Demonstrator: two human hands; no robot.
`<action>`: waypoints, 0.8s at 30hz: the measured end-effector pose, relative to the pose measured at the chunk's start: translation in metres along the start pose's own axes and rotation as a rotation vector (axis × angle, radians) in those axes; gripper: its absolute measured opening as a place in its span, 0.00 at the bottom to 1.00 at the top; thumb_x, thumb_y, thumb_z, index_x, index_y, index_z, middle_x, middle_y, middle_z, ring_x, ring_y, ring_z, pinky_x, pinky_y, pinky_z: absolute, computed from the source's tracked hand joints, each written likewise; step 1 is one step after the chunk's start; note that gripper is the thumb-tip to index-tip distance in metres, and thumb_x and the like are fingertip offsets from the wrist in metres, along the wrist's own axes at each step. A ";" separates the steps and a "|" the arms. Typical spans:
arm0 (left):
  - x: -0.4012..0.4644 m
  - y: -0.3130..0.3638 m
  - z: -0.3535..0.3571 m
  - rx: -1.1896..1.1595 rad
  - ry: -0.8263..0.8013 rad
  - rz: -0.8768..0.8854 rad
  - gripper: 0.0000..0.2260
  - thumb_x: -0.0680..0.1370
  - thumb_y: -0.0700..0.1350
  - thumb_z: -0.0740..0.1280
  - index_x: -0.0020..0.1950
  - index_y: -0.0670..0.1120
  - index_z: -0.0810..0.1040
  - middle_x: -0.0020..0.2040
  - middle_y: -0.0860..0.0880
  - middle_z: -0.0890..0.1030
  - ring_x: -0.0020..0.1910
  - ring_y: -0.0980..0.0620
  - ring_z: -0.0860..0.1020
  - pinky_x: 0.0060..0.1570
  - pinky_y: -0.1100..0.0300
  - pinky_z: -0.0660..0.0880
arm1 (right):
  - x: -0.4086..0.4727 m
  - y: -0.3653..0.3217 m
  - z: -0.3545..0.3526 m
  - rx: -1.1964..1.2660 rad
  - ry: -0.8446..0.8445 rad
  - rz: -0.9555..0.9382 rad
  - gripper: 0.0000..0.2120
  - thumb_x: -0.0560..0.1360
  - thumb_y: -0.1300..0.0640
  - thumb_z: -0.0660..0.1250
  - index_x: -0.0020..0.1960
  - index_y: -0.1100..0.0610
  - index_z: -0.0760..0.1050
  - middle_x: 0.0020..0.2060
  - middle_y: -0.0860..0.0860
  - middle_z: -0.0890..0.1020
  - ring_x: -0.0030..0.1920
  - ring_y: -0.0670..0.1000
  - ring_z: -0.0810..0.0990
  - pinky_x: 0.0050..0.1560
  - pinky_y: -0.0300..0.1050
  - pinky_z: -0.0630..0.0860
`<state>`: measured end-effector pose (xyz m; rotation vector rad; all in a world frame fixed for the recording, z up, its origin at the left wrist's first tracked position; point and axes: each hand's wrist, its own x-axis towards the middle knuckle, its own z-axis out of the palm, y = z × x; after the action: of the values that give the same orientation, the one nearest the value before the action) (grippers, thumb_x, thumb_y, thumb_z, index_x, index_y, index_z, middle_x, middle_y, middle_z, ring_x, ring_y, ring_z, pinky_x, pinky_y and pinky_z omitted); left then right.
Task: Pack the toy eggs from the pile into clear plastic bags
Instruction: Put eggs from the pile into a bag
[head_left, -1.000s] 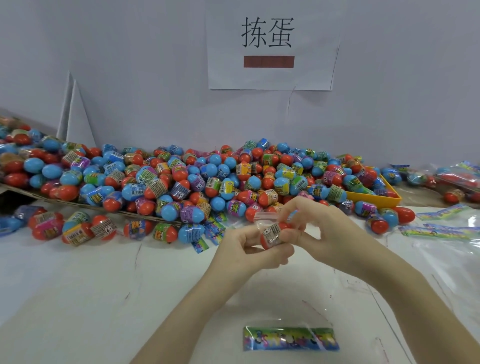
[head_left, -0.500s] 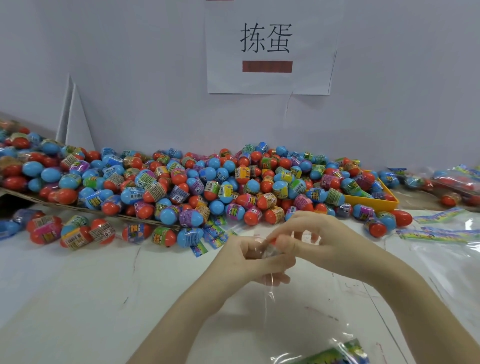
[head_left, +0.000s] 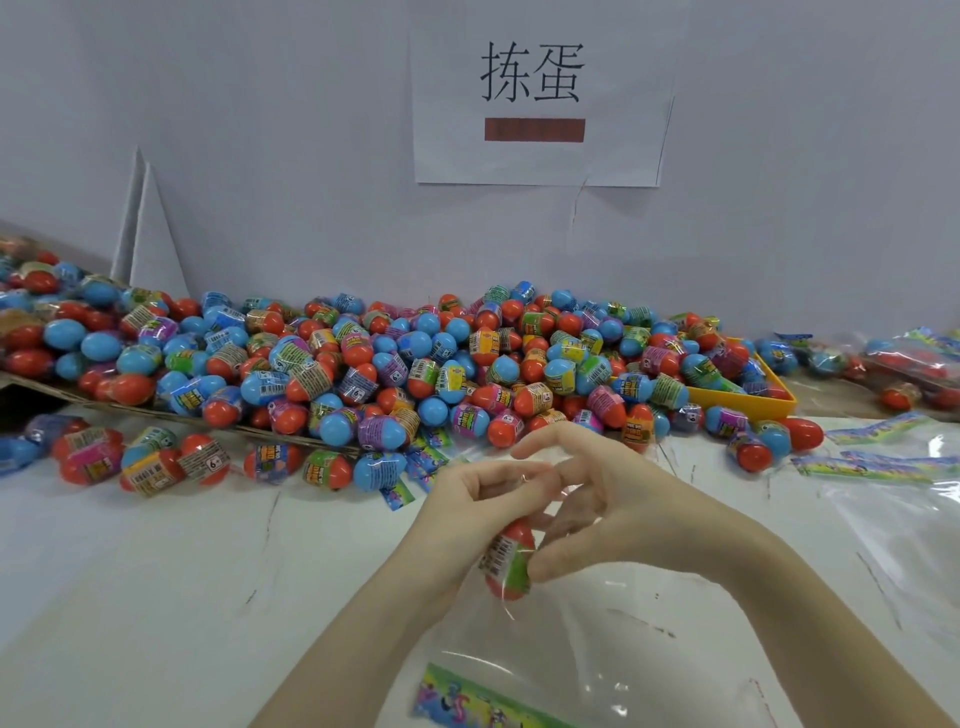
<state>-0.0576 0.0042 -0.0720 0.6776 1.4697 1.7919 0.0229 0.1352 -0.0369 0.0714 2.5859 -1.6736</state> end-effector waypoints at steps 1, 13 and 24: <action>0.000 0.000 0.001 -0.004 0.007 -0.002 0.14 0.66 0.50 0.71 0.47 0.43 0.84 0.44 0.43 0.85 0.39 0.50 0.83 0.34 0.64 0.78 | 0.001 0.000 0.001 -0.018 0.027 -0.008 0.30 0.61 0.69 0.77 0.54 0.45 0.70 0.45 0.51 0.82 0.38 0.47 0.83 0.38 0.38 0.79; -0.004 0.007 -0.010 0.129 -0.234 -0.219 0.15 0.66 0.53 0.75 0.46 0.45 0.84 0.47 0.45 0.84 0.44 0.48 0.83 0.40 0.59 0.80 | 0.002 0.010 -0.010 -0.216 0.174 -0.057 0.24 0.67 0.60 0.74 0.52 0.39 0.67 0.35 0.41 0.84 0.36 0.36 0.79 0.37 0.24 0.69; 0.005 0.009 -0.013 0.033 0.175 -0.079 0.19 0.63 0.53 0.71 0.47 0.41 0.82 0.42 0.46 0.85 0.36 0.55 0.83 0.34 0.66 0.77 | -0.002 0.026 -0.046 -0.035 1.146 -0.137 0.08 0.74 0.61 0.67 0.51 0.53 0.75 0.43 0.46 0.81 0.50 0.51 0.80 0.40 0.32 0.72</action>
<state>-0.0724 -0.0010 -0.0667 0.4815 1.6218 1.8063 0.0258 0.1876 -0.0414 1.2001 3.3820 -1.9960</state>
